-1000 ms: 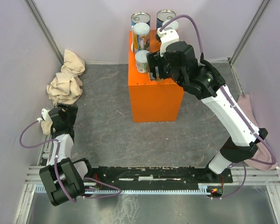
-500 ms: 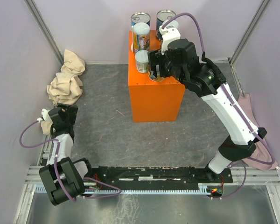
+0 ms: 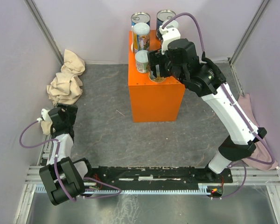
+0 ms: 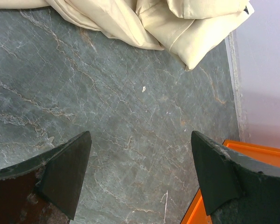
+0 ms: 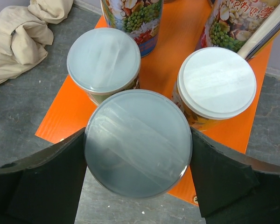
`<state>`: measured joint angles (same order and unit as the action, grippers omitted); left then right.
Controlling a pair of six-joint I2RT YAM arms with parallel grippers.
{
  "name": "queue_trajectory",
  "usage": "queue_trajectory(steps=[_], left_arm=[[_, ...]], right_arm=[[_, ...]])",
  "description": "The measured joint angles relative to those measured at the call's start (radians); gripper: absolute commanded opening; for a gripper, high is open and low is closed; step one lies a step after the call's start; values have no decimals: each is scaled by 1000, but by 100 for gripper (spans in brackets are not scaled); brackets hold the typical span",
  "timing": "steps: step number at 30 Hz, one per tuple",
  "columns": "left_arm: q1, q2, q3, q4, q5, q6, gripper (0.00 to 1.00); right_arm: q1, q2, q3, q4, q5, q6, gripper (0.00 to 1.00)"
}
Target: Place and organize the canned foods onto the counter
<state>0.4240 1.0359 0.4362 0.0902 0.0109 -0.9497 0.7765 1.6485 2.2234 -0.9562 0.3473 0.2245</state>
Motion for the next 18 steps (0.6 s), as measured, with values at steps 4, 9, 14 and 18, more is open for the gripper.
queue_trajectory(steps=[4, 9, 14, 18], left_arm=[[0, 0, 0, 3, 0, 0, 93], [0, 0, 0, 3, 0, 0, 93], [0, 0, 0, 3, 0, 0, 93], [0, 0, 0, 6, 2, 0, 92]], right_arm=[[0, 1, 0, 10, 0, 1, 94], [0, 1, 0, 22, 0, 4, 95], [0, 0, -5, 39, 0, 3, 95], [0, -3, -10, 73, 0, -12, 96]])
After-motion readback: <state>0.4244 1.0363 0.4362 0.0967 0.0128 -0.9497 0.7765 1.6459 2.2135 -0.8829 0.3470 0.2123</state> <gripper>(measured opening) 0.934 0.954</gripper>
